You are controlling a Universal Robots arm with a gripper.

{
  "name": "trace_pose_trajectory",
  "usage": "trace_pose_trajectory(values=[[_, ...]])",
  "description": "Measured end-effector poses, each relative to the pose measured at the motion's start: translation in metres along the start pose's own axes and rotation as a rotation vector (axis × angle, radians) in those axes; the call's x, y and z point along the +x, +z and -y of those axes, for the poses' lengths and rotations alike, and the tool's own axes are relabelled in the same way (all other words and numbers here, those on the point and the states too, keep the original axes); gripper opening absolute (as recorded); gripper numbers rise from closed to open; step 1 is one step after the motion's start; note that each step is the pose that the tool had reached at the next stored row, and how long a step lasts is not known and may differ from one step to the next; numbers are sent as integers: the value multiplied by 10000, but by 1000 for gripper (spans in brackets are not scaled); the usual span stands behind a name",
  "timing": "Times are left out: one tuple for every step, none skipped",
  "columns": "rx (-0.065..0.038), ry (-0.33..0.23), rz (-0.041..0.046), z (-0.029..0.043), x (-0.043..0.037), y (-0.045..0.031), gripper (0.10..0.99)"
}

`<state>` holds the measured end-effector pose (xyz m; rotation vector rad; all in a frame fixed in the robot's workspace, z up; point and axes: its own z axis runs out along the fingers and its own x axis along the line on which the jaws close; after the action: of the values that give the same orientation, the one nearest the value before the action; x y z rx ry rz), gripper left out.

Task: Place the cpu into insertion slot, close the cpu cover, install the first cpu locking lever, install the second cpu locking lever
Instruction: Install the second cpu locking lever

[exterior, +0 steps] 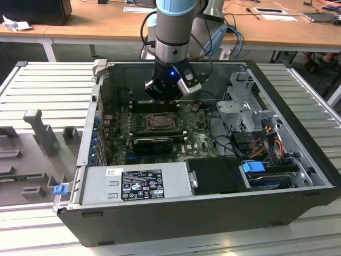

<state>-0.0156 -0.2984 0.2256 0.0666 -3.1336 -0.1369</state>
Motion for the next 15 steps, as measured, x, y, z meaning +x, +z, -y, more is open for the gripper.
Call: trace_pose_trajectory(values=[[-1,0,0,-2,0,-19,102],[-1,-1,0,-2,0,-27,102],[-3,-2,2,1,0,-38,102],[-2,2,1,20,1,-40,102],[-1,2,1,42,2,-42,102],[-1,2,0,56,3,-42,102],[-1,2,1,79,3,-44,102],[-2,3,1,86,4,-44,102],[-3,4,2,91,4,-44,102],[1,3,0,94,4,-47,102],[2,2,-1,95,4,-51,102],[3,3,0,94,4,-55,102],[9,3,0,93,4,-66,102],[12,2,0,92,4,-77,102],[13,2,0,91,4,-95,102]])
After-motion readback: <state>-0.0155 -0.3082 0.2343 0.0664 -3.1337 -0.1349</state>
